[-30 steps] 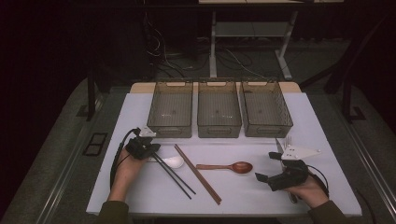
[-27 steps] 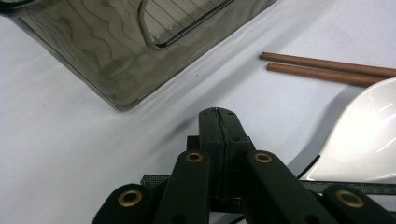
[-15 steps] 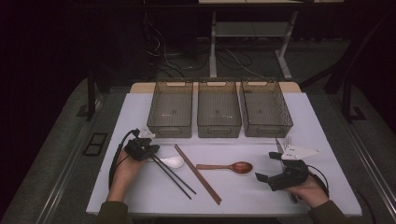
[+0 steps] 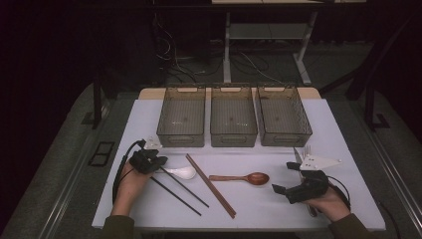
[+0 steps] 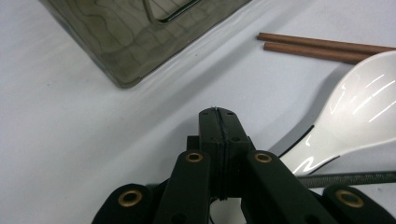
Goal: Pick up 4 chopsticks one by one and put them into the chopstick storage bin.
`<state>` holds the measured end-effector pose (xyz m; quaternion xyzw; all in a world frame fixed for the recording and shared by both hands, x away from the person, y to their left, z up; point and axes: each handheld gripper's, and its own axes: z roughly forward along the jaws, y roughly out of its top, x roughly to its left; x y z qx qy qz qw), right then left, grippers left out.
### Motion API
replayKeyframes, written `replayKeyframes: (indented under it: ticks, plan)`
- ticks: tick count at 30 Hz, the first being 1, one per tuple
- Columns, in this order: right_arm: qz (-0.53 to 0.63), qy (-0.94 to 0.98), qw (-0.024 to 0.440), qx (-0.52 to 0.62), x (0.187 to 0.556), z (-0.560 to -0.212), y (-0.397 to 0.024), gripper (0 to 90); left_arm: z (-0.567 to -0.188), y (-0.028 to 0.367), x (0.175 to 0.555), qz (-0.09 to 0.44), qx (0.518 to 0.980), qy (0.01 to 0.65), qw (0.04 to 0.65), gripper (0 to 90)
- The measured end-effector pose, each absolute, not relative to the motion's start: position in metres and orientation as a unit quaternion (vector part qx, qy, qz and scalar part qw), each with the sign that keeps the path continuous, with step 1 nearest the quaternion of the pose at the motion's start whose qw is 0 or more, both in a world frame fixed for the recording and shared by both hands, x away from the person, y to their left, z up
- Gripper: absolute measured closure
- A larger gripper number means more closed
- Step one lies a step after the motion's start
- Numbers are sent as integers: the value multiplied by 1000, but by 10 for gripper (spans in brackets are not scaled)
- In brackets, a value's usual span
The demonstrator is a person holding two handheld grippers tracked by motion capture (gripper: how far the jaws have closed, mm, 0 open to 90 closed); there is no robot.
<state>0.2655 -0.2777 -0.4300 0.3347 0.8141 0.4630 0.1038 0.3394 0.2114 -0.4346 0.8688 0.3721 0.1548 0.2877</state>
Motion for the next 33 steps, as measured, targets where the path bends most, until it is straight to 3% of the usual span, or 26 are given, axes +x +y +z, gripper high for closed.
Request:
replayKeyframes:
  ticks: [17, 33]
  plan:
    - [464, 814, 103, 335, 266, -430, -278, 13, -422, 216, 324, 152, 865, 365, 308, 887]
    - [461, 816, 99, 334, 265, -430, -278, 13, -418, 180, 278, 83, 885, 297, 348, 846]
